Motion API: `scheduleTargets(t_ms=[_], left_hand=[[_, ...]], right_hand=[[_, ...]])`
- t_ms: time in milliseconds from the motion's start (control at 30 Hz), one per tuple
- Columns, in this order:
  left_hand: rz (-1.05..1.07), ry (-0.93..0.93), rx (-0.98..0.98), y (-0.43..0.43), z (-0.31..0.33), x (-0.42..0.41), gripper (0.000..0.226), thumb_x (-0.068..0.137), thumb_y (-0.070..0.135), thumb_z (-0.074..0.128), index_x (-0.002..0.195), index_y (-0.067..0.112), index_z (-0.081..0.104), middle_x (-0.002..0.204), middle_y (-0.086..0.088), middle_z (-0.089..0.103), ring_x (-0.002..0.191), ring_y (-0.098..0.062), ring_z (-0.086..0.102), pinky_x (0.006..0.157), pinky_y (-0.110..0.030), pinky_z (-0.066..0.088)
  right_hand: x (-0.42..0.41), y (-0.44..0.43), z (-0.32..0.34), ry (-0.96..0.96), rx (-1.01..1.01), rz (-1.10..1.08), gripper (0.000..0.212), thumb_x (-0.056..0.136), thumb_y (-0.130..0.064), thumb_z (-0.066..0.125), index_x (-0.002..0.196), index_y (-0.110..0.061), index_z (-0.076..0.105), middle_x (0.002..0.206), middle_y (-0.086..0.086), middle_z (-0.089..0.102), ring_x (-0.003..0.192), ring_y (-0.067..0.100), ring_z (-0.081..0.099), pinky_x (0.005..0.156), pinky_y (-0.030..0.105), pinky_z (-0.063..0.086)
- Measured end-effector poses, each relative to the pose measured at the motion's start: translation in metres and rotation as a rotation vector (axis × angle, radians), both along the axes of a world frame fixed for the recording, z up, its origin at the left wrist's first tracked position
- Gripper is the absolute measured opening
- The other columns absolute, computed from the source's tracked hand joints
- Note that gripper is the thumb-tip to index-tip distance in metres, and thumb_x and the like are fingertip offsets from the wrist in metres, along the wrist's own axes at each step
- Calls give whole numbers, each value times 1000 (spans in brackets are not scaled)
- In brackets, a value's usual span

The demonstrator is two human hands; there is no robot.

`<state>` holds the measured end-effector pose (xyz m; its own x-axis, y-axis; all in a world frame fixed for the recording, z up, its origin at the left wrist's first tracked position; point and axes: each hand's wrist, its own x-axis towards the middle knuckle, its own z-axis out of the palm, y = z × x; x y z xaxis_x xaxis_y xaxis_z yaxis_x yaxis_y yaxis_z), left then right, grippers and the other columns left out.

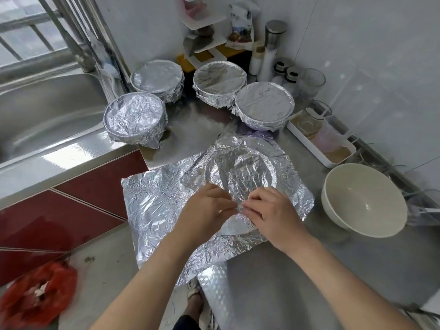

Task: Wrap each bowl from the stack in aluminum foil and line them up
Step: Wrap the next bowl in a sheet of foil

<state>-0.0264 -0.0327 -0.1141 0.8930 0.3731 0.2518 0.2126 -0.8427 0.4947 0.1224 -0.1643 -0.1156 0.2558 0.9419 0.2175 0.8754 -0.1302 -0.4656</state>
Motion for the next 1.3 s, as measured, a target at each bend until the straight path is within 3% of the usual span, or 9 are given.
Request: scheduleTargets(t_ms=[300,533,667,800,900,1033,1100,1233,1300], left_hand=[[-39,56,-49,7,-9,-11,32,85,51,57,92,28,78,90,11,69,89,-12,56,69,-25,48],[-39,28,36,5,-6,-5,22,84,40,65,90,23,79,85,8,69,84,-15,58,65,-25,48],[-21,6,118,3,-10,0,20,84,33,64,85,19,78,81,6,68,78,-18,58,60,-30,52],[-7,-36,185,1,-12,-1,13,84,25,68,83,16,77,80,6,68,80,-16,55,64,-29,49],[20,-102,213,2,-10,1,5,78,12,78,82,13,77,81,3,68,84,-18,56,67,-26,47],[21,-152,241,10,-6,0,12,85,10,65,84,12,76,87,1,70,92,-20,56,75,-26,48],[32,-137,234,16,-4,-3,12,84,8,66,86,12,76,90,0,70,95,-20,57,75,-28,50],[81,-51,167,21,-7,-13,14,77,8,78,90,12,78,93,0,72,98,-21,62,73,-34,57],[99,-27,136,21,-8,-17,14,78,10,78,92,12,78,95,-1,73,99,-21,63,75,-37,58]], right_hand=[[6,0,-2,-147,-28,210,14,80,-27,77,85,-15,72,86,-3,61,80,18,56,68,33,46],[10,0,-2,-220,-6,204,12,83,-24,74,88,-14,72,86,0,61,78,20,57,66,33,44],[3,1,-13,-348,6,168,12,77,-5,75,80,-13,66,81,1,57,73,20,50,67,28,36],[-7,3,-15,-397,123,114,21,84,4,48,78,-8,64,74,6,54,69,24,49,63,32,43],[-13,8,-7,-412,149,84,36,85,1,30,82,-6,66,72,6,52,66,23,48,63,32,38],[-23,16,5,-377,207,2,57,97,-6,8,74,-7,60,69,6,49,62,24,45,60,31,33],[-30,20,3,-357,213,-40,51,97,-3,14,74,-8,59,69,6,48,62,23,44,58,32,36],[-37,25,-10,-261,107,-30,2,90,-12,63,89,-12,65,79,1,54,72,19,48,66,31,42],[-34,21,-10,-137,58,-11,19,92,-31,60,102,-16,67,89,-2,58,82,16,52,76,32,43]])
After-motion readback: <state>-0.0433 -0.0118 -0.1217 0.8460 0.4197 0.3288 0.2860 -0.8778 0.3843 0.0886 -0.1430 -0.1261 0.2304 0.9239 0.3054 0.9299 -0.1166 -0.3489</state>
